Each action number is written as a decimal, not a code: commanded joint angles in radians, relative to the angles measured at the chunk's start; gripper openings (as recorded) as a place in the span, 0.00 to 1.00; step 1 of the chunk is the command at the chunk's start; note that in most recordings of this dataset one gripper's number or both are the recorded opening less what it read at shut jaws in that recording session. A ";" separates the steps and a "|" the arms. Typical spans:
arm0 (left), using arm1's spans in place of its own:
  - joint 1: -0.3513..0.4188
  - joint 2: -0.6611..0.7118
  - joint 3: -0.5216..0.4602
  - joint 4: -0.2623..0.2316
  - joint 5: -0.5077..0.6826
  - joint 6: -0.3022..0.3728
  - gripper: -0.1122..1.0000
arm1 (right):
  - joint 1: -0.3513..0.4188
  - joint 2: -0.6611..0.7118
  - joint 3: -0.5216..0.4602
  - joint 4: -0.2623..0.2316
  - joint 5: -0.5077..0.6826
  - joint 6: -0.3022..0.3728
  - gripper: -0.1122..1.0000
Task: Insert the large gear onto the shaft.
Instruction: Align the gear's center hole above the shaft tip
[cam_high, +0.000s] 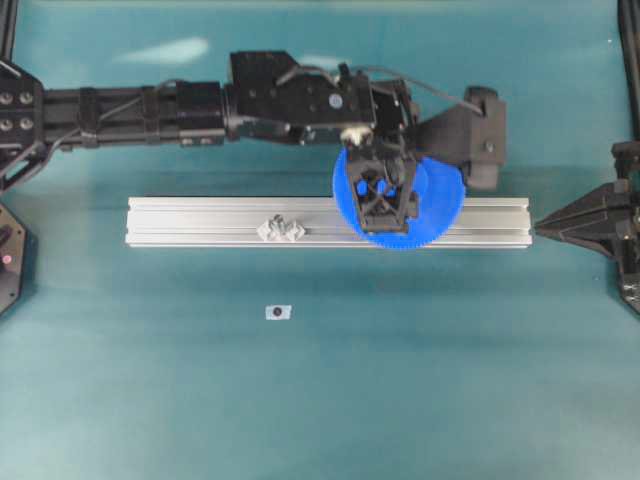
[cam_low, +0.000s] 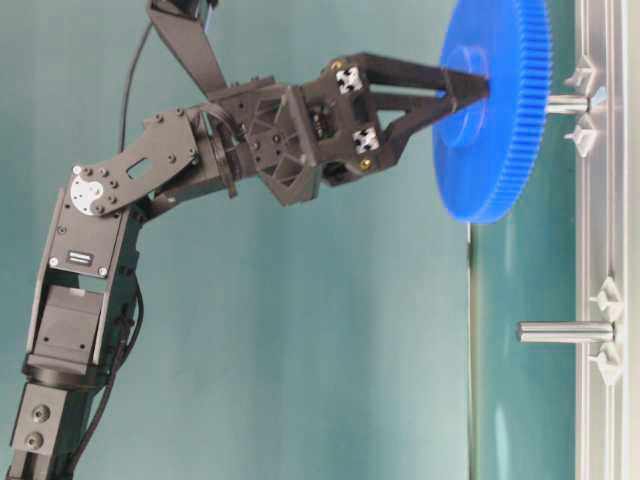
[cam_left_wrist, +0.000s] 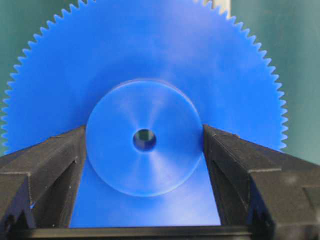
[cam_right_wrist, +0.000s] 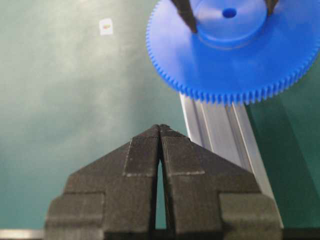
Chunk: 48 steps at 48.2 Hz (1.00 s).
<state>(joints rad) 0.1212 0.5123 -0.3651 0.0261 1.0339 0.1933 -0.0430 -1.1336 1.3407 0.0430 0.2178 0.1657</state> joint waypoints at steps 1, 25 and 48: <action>-0.025 -0.017 -0.003 0.000 0.002 -0.008 0.79 | 0.000 0.008 -0.012 0.000 -0.005 0.011 0.15; 0.008 -0.031 0.052 0.000 0.008 -0.017 0.79 | -0.002 0.009 -0.011 0.000 -0.005 0.011 0.15; 0.066 -0.031 0.051 0.000 0.002 0.038 0.79 | 0.000 0.008 -0.011 0.000 -0.005 0.012 0.15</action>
<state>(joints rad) 0.1473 0.4878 -0.3114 0.0169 1.0339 0.2255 -0.0430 -1.1351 1.3407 0.0430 0.2194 0.1657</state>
